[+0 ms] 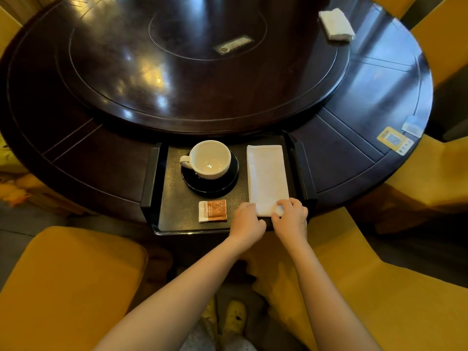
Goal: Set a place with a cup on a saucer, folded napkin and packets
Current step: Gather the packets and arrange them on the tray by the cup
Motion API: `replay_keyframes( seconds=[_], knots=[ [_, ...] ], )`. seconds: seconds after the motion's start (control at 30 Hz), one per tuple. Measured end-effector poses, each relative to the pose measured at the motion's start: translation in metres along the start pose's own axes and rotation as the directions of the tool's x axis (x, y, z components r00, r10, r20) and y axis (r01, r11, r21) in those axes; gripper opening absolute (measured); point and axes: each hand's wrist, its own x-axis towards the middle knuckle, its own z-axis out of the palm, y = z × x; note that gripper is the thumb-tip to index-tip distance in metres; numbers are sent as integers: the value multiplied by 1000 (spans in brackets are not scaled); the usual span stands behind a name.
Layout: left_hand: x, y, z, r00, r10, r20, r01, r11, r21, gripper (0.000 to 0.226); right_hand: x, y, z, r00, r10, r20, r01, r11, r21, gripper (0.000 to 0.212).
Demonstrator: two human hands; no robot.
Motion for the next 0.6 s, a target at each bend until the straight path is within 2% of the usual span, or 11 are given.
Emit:
replay_keyframes(
  seconds=[0.07, 0.17, 0.27, 0.4, 0.47, 0.6],
  knots=[
    [-5, -3, -13, 999, 26, -42, -29, 997, -74, 44, -1, -6, -2, 998, -21, -56, 20, 1000, -7, 40],
    [-14, -23, -42, 979, -8, -204, -40, 972, -230, 43, -10, -23, 1, 977, -160, -139, 176, 977, 117, 38],
    [-20, -52, -69, 916, -202, -345, 75, 934, -349, 39, -22, -49, 17, 965, -255, 65, 225, 927, 300, 42],
    [-16, -74, -77, 909, -295, -294, 217, 938, -269, 46, -27, -74, 40, 947, -178, 267, 79, 937, 341, 49],
    [-12, -79, -75, 918, -301, -258, 240, 940, -242, 48, -29, -79, 48, 944, -133, 303, 18, 934, 357, 48],
    [-6, -88, -72, 937, -273, -219, 224, 948, -225, 49, -27, -82, 53, 951, -101, 293, -15, 929, 370, 42]
  ],
)
